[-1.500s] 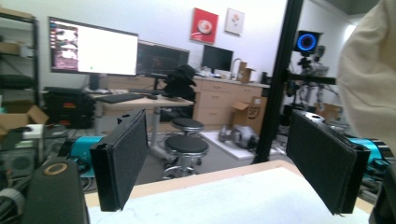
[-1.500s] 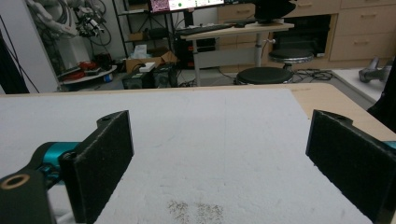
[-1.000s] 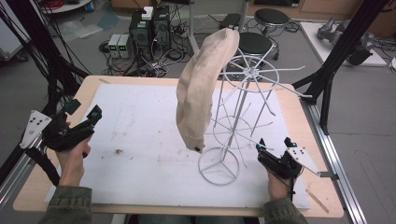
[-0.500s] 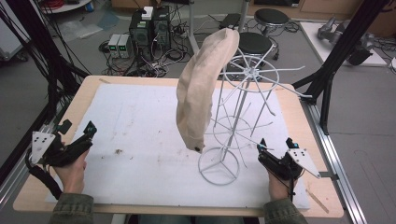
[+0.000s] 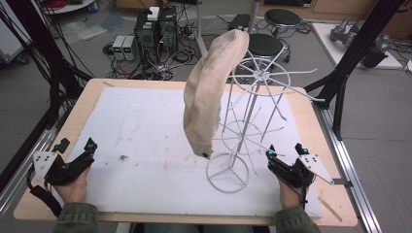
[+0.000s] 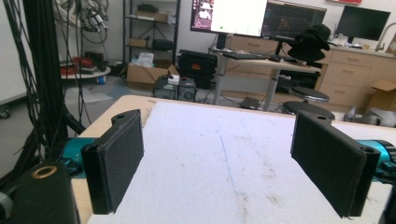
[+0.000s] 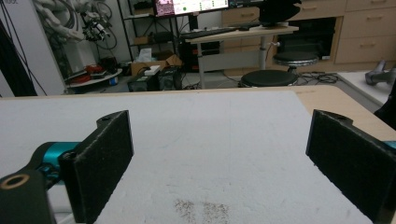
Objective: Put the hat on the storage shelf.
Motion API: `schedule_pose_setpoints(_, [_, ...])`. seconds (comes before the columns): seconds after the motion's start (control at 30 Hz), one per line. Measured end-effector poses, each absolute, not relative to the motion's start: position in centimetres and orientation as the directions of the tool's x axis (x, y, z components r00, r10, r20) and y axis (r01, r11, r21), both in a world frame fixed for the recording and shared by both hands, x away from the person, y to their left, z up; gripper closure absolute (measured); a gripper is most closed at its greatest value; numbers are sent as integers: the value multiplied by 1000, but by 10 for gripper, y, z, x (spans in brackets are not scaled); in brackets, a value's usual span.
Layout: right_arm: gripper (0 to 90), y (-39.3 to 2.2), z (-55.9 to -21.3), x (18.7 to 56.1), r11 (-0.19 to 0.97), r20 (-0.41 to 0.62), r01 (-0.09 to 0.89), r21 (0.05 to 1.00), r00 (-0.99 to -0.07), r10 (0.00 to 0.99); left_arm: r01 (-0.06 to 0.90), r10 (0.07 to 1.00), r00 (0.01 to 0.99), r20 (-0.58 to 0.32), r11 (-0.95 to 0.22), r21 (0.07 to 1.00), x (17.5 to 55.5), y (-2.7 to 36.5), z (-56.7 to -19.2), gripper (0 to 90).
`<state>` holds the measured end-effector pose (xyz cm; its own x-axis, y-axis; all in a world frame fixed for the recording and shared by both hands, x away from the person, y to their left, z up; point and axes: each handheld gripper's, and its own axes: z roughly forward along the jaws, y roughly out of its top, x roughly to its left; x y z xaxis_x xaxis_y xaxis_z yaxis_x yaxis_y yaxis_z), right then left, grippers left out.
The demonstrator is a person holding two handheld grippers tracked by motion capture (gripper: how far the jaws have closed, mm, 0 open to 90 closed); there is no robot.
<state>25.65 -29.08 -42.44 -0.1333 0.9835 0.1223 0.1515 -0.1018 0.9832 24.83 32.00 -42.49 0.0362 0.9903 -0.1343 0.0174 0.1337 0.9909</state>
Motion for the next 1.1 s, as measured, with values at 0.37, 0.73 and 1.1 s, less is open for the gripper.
schedule_pose_setpoints(0.37, [65, -292, -425, 256, -104, 126, 160, 982, -134, 983, 39, 989, 55, -140, 138, 990, 251, 319, -430, 175])
schedule_pose_setpoints(0.73, [65, -293, -425, 257, -111, 135, 170, 979, -136, 982, 43, 988, 56, -146, 143, 989, 250, 319, -430, 178])
schedule_pose_setpoints(1.1, [65, -292, -426, 258, -109, 135, 180, 978, -141, 981, 56, 986, 62, -152, 148, 987, 251, 320, -431, 182])
